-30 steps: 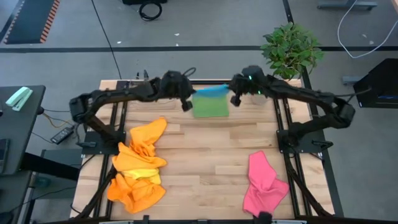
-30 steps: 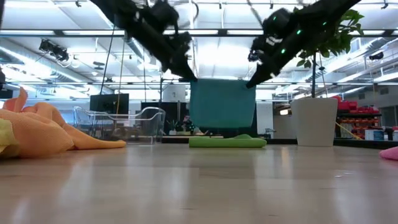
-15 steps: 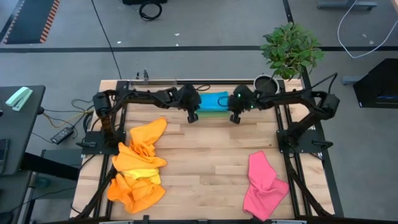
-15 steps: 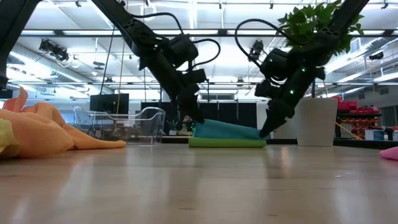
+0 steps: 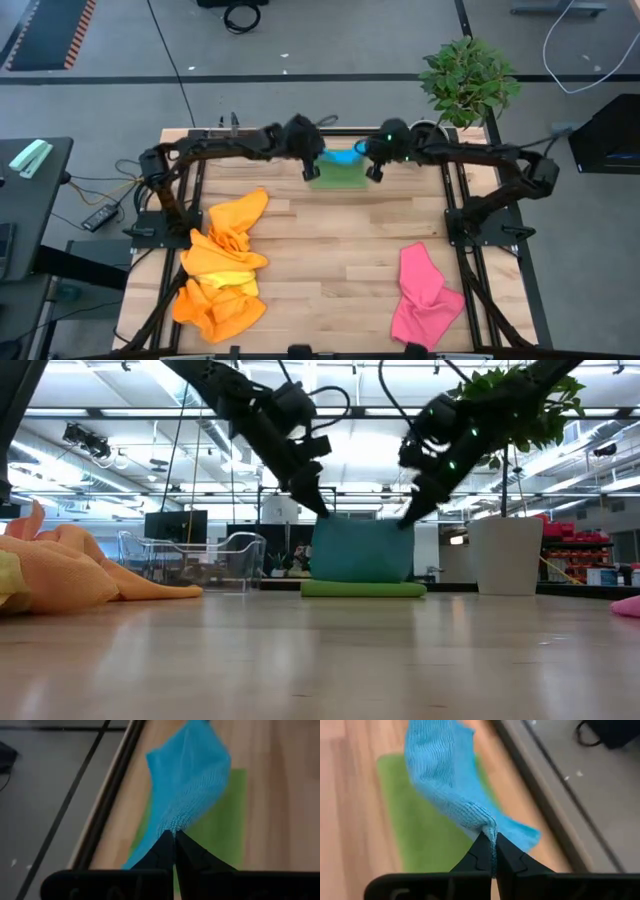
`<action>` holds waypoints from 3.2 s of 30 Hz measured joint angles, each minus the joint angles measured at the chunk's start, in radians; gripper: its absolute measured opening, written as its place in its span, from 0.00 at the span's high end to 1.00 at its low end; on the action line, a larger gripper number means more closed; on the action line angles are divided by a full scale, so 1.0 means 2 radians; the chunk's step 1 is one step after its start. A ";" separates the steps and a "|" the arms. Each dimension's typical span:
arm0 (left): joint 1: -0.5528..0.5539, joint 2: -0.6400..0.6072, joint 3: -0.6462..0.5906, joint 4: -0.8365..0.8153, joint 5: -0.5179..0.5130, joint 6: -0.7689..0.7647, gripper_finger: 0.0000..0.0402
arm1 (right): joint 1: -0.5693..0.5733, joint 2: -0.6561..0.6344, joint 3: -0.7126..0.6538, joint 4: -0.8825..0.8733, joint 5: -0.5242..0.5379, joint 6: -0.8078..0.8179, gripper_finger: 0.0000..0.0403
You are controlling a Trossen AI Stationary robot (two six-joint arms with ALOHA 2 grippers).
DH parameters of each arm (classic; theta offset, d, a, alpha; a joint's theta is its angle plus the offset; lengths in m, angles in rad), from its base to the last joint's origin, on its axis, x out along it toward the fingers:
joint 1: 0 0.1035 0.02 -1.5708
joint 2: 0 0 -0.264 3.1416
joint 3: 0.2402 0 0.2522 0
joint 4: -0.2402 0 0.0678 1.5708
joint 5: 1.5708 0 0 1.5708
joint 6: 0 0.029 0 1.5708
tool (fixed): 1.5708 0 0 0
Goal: Fold microfiber towels
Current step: Stack the folded blue towel on the green towel
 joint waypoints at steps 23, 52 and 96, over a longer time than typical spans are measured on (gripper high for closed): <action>0.075 0.001 -0.006 -0.004 0.029 0.022 0.98 | -0.038 0.069 0.075 -0.024 -0.004 -0.033 0.99; -0.025 0.029 -0.062 -0.017 0.021 -0.022 0.92 | 0.058 0.068 -0.034 -0.004 -0.010 0.077 0.93; -0.014 0.076 0.044 -0.123 0.061 -0.170 0.96 | -0.073 0.136 0.065 -0.026 -0.027 0.091 0.99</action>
